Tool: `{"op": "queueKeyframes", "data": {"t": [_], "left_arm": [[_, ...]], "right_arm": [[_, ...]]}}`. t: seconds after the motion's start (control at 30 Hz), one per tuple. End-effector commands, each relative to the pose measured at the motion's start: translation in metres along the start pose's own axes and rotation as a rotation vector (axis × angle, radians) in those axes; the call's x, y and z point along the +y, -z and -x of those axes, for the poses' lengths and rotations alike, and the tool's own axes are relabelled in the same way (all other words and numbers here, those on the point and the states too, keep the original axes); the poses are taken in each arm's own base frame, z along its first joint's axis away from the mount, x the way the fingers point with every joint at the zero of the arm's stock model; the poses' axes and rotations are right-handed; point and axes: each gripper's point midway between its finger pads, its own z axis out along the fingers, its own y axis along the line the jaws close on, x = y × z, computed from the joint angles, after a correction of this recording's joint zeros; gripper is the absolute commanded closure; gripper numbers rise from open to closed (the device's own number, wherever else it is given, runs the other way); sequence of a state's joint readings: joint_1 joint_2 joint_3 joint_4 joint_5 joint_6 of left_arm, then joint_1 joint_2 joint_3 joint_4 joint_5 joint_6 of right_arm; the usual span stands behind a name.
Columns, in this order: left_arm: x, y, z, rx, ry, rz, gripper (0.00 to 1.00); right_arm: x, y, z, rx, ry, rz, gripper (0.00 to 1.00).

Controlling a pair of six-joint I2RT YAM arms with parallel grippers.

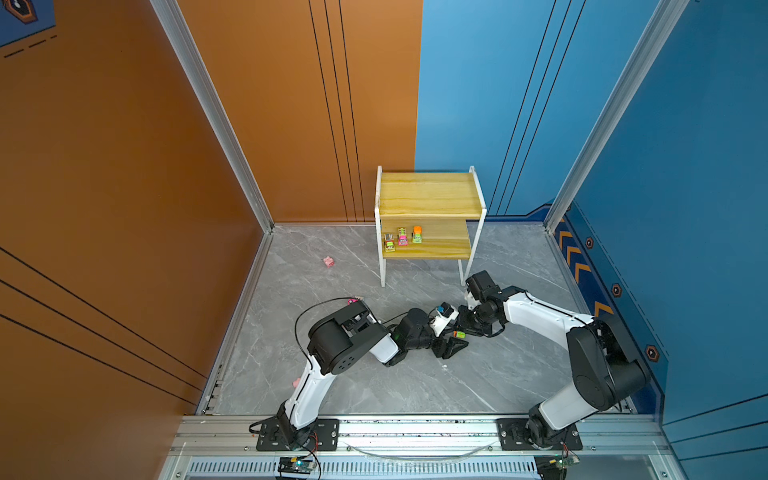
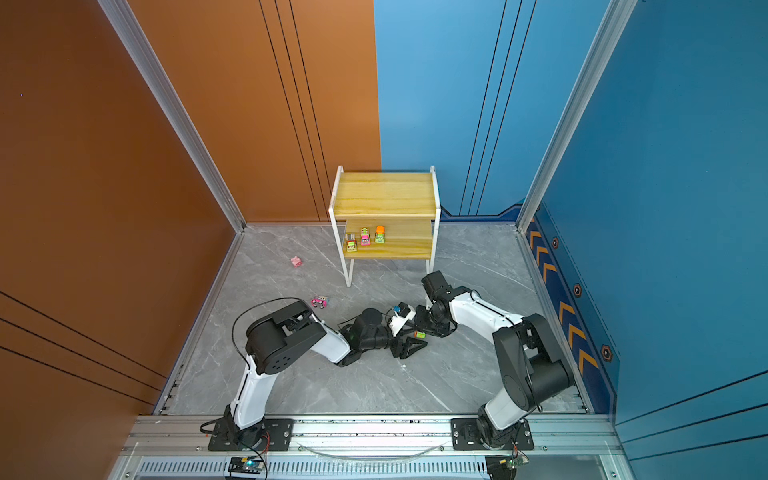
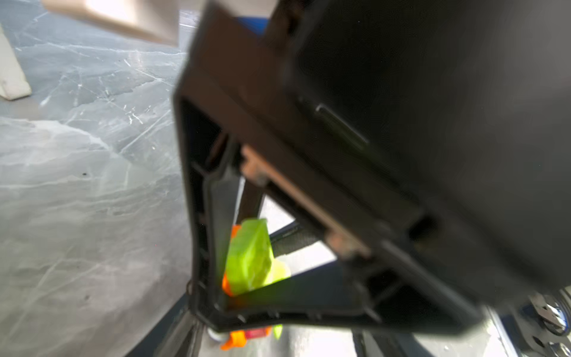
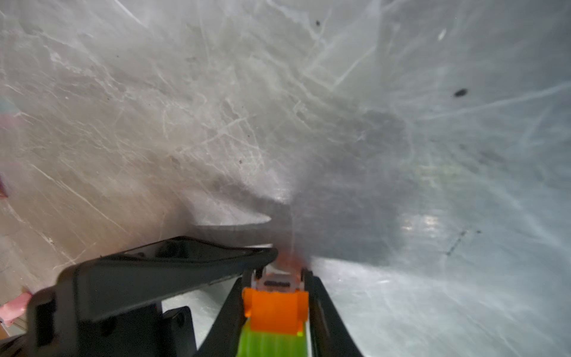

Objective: Place and organize the plastic toys onto the shelf

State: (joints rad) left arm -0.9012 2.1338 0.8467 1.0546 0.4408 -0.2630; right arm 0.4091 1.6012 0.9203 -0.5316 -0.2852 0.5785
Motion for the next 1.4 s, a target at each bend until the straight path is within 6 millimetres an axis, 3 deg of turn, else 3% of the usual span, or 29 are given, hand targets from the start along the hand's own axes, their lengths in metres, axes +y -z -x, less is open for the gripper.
{"op": "queueKeyframes", "data": {"t": [0.0, 0.23, 0.5, 0.63, 0.67, 0.77, 0.83, 0.93, 1.2, 1.37], "left_arm": [[0.003, 0.006, -0.004, 0.013, 0.025, 0.023, 0.28], [0.021, 0.017, 0.001, -0.01, 0.023, 0.109, 0.25], [0.035, 0.032, 0.022, -0.067, -0.021, 0.199, 0.12], [0.035, 0.037, 0.034, -0.095, -0.045, 0.21, 0.06], [0.034, 0.039, 0.037, -0.104, -0.05, 0.212, 0.01], [0.033, 0.044, 0.047, -0.129, -0.058, 0.218, 0.02], [0.031, 0.047, 0.054, -0.145, -0.062, 0.219, 0.02], [0.029, 0.053, 0.061, -0.162, -0.062, 0.23, 0.02], [0.025, 0.082, 0.078, -0.225, -0.035, 0.301, 0.02], [0.022, 0.104, 0.081, -0.202, 0.003, 0.385, 0.02]], "right_arm": [[-0.008, -0.008, 0.004, 0.018, 0.008, -0.044, 0.72], [-0.008, -0.012, 0.009, 0.021, 0.014, -0.058, 0.72], [-0.01, -0.01, 0.012, 0.0, 0.037, -0.082, 0.7], [-0.011, -0.008, 0.016, -0.023, 0.06, -0.103, 0.63], [-0.009, -0.007, 0.018, -0.034, 0.067, -0.1, 0.59], [-0.004, -0.002, 0.025, -0.071, 0.085, -0.093, 0.46], [0.0, 0.003, 0.029, -0.099, 0.097, -0.086, 0.36], [0.003, 0.011, 0.034, -0.141, 0.122, -0.089, 0.29], [0.003, 0.06, 0.051, -0.39, 0.161, -0.082, 0.18], [0.006, 0.078, 0.051, -0.548, 0.179, -0.072, 0.16]]}}
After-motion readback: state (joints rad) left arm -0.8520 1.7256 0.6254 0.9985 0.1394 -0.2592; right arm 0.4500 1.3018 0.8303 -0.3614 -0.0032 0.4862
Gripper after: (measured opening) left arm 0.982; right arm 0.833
